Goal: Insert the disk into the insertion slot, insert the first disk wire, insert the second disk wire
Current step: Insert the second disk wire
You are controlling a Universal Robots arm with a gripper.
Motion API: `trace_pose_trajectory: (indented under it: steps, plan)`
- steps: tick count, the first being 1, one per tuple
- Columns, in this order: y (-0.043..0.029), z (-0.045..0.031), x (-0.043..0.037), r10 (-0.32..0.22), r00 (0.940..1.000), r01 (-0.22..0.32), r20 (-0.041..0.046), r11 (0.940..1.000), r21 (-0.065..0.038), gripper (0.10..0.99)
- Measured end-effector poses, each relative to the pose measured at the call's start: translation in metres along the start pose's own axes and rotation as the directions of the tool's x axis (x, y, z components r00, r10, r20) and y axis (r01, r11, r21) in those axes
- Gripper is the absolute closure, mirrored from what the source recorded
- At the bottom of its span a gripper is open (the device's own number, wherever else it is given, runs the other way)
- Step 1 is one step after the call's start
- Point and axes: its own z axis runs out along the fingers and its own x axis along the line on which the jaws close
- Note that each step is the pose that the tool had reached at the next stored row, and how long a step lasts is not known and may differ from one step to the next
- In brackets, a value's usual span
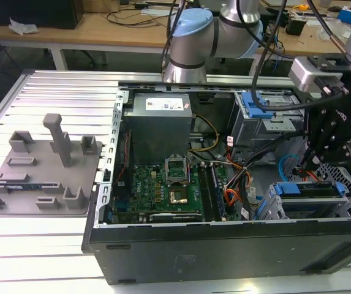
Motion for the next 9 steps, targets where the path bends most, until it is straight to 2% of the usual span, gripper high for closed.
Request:
trace_pose_trajectory:
  steps: [3, 9]
  plan:
    - [-0.0001, 0.0006, 0.004, -0.001, 1.0, 0.001, 0.0022, 1.0, 0.0, 0.925]
    - [-0.0001, 0.0006, 0.0043, -0.002, 1.0, 0.002, 0.0028, 1.0, 0.0, 0.925]
